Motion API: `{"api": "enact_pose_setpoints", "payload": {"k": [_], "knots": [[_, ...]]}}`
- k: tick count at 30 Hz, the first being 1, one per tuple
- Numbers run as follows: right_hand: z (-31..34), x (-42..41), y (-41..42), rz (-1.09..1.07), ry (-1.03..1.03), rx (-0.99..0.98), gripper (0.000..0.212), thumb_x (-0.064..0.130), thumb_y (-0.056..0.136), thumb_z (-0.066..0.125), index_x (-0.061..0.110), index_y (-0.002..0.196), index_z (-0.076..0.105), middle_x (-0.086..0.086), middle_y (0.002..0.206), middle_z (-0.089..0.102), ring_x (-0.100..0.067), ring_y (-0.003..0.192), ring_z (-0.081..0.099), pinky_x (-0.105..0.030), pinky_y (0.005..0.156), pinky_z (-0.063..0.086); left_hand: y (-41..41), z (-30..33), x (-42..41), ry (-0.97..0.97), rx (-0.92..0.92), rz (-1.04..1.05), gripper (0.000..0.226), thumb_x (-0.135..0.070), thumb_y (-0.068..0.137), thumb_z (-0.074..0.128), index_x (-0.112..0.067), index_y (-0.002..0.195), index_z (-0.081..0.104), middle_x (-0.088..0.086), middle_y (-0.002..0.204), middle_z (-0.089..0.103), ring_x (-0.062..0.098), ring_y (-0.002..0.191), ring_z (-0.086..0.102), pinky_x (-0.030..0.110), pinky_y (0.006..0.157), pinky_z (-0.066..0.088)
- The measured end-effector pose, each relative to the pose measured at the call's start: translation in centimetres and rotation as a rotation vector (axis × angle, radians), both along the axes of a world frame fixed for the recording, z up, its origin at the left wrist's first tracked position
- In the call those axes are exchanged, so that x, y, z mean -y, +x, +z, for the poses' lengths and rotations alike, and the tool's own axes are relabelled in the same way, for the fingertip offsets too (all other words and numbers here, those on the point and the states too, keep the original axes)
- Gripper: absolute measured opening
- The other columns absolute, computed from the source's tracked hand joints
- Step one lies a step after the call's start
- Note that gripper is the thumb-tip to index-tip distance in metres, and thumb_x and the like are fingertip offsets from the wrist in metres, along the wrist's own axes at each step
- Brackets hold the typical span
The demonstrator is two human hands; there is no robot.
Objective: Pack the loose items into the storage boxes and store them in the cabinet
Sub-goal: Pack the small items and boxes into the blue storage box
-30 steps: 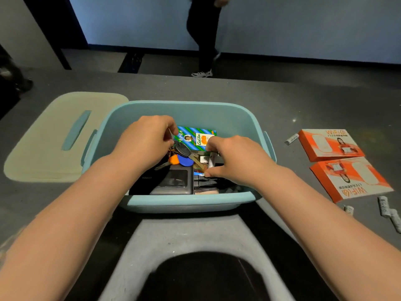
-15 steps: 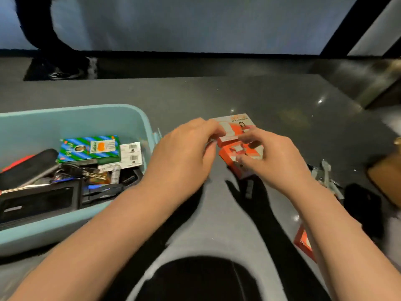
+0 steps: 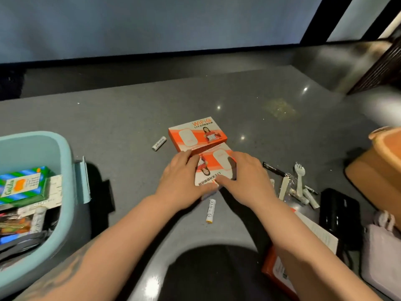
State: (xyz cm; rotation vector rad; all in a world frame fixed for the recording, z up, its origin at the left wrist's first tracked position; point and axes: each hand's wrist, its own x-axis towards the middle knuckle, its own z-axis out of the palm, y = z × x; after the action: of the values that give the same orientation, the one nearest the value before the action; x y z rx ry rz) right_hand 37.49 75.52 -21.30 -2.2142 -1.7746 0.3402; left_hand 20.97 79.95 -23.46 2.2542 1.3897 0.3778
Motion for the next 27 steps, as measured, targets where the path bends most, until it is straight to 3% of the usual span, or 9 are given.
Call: {"api": "enact_pose_setpoints", "payload": {"k": [4,10,13,16,20,22,24,27], "knots": [[-0.1,-2.9,1.3,-0.015,0.027,-0.01,0.05,0.032,0.085,0.059,0.022,0.131,0.045,-0.002,0.13,0.051,-0.023,0.122,0.041,-0.037,0.093,0.036,0.4,-1.1,0.4,0.039,-0.015,-0.003,0.104,-0.073,0.064,0.062,-0.019,0.145,0.026,-0.003,0.153,0.024,0.016,0.142,0.014,0.037,0.116,0.016],[0.6,-8.4,1.2,0.044,0.087,-0.05,0.045,0.03,0.088,0.056,0.024,0.131,0.045,-0.002,0.13,0.051,-0.023,0.123,0.039,-0.038,0.092,0.038,-4.3,-0.2,0.5,0.027,0.0,0.087,0.091,-0.055,0.057,0.067,-0.029,0.137,0.032,-0.009,0.134,0.042,0.014,0.125,0.036,0.029,0.104,0.031],[1.0,-11.9,0.5,0.208,0.048,-0.046,0.055,0.022,0.087,0.058,0.024,0.14,0.039,-0.004,0.142,0.041,-0.027,0.133,0.032,-0.043,0.103,0.032,-6.9,0.2,1.2,0.041,-0.112,0.18,0.095,-0.063,0.053,0.061,-0.031,0.137,0.03,-0.008,0.127,0.043,0.016,0.118,0.04,0.03,0.096,0.037],[1.3,-14.9,-0.2,0.475,-0.219,0.115,0.08,0.015,0.083,0.062,0.031,0.149,0.019,-0.003,0.158,0.015,-0.024,0.145,0.008,-0.044,0.114,0.013,-7.8,0.5,2.0,0.046,-0.228,0.277,0.105,-0.077,0.049,0.055,-0.029,0.138,0.026,-0.004,0.12,0.044,0.019,0.112,0.042,0.032,0.091,0.041],[0.7,-17.1,-1.1,0.545,-0.366,0.231,0.104,0.014,0.071,0.068,0.034,0.15,0.003,-0.004,0.159,0.006,-0.028,0.146,-0.002,-0.047,0.115,0.006,-7.6,0.6,2.4,-0.029,-0.279,0.339,0.133,-0.094,0.044,0.044,-0.027,0.148,-0.004,-0.001,0.127,0.035,0.019,0.116,0.039,0.032,0.091,0.039],[0.4,-17.6,-1.2,0.507,-0.35,0.22,0.106,0.021,0.069,0.072,0.033,0.15,0.003,-0.004,0.158,0.011,-0.03,0.145,0.003,-0.047,0.115,0.008,-7.5,0.5,2.4,-0.061,-0.244,0.332,0.134,-0.096,0.042,0.04,-0.03,0.147,-0.011,-0.001,0.129,0.033,0.019,0.117,0.041,0.032,0.09,0.04],[0.5,-17.6,-0.9,0.468,-0.31,0.251,0.109,0.035,0.067,0.074,0.029,0.15,0.005,-0.008,0.153,0.025,-0.033,0.141,0.018,-0.044,0.112,0.018,-7.5,0.4,2.2,-0.053,-0.208,0.29,0.135,-0.096,0.04,0.041,-0.031,0.146,-0.013,0.0,0.138,0.025,0.02,0.124,0.034,0.034,0.098,0.036],[1.1,-16.5,-0.2,0.36,-0.341,0.325,0.117,0.058,0.062,0.073,0.027,0.15,0.003,-0.014,0.144,0.036,-0.035,0.13,0.036,-0.042,0.102,0.032,-7.4,0.3,1.3,-0.038,-0.166,0.13,0.139,-0.091,0.04,0.054,-0.034,0.144,-0.018,-0.008,0.154,-0.013,0.017,0.141,-0.002,0.034,0.114,0.008]]}}
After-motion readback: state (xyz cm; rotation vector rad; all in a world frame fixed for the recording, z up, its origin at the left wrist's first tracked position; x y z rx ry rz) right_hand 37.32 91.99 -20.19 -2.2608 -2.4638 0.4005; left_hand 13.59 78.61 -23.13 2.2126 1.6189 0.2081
